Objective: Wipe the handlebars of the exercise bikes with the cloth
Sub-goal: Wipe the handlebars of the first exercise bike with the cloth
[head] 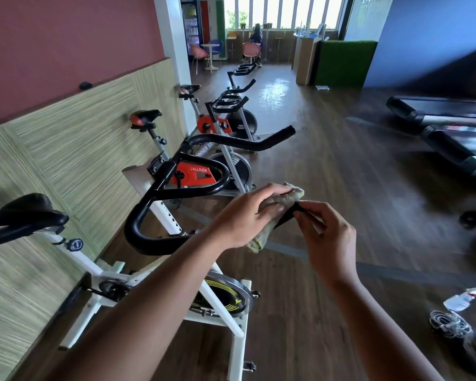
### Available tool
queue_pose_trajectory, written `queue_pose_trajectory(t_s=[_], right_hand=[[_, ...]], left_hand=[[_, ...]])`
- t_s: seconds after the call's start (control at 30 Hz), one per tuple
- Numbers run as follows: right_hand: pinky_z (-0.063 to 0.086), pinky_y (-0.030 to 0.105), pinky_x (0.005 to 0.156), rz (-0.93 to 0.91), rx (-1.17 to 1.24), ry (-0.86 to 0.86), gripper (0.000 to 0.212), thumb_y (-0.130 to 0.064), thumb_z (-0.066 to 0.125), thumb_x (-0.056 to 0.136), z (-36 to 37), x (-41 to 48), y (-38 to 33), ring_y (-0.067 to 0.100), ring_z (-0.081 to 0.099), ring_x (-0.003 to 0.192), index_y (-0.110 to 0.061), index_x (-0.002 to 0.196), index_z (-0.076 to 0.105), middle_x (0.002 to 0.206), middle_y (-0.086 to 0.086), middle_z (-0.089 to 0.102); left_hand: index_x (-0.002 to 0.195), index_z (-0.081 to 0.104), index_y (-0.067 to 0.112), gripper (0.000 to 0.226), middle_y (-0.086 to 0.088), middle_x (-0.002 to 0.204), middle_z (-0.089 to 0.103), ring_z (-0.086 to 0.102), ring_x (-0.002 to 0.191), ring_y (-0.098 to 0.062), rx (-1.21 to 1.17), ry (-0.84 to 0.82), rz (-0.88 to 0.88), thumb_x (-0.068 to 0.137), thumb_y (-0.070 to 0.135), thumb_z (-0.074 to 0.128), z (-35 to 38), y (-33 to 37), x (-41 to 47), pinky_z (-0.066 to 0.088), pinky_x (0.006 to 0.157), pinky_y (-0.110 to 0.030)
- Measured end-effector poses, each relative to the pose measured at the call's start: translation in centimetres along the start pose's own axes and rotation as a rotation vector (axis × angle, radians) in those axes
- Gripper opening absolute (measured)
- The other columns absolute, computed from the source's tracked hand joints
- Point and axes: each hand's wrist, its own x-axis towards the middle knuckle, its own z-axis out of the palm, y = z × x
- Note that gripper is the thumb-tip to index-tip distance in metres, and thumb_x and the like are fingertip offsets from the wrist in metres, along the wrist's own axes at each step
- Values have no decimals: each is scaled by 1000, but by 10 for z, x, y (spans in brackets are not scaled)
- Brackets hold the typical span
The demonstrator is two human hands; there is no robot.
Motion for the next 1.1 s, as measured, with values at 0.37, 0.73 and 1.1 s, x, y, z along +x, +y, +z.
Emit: queue_pose_trajectory(t_s=[0.37, 0.73, 1.1], right_hand=[[59, 37, 83, 29, 22, 3, 20, -12, 75, 87, 1, 1, -1, 3, 71, 91, -26, 101, 73, 95, -15, 73], [58, 29, 86, 55, 40, -11, 18, -12, 75, 87, 1, 1, -3, 1, 71, 93, -23, 101, 74, 98, -12, 74], [59, 31, 85, 12, 15, -10, 16, -10, 73, 89, 1, 0, -1, 3, 70, 94, -17, 103, 73, 100, -9, 73]], left_hand=[[137, 52, 26, 36, 8, 133, 62, 58, 118, -3, 33, -165, -107, 102, 22, 54, -17, -17, -2, 45, 104, -26], [137, 51, 12, 41, -2, 142, 58, 56, 128, -14, 232, 11, 131, 98, 17, 61, 0, -28, -27, 46, 106, -31], [129, 59, 16, 33, -3, 137, 60, 60, 123, -17, 296, 92, 211, 99, 29, 51, 9, -24, -39, 53, 99, -33]])
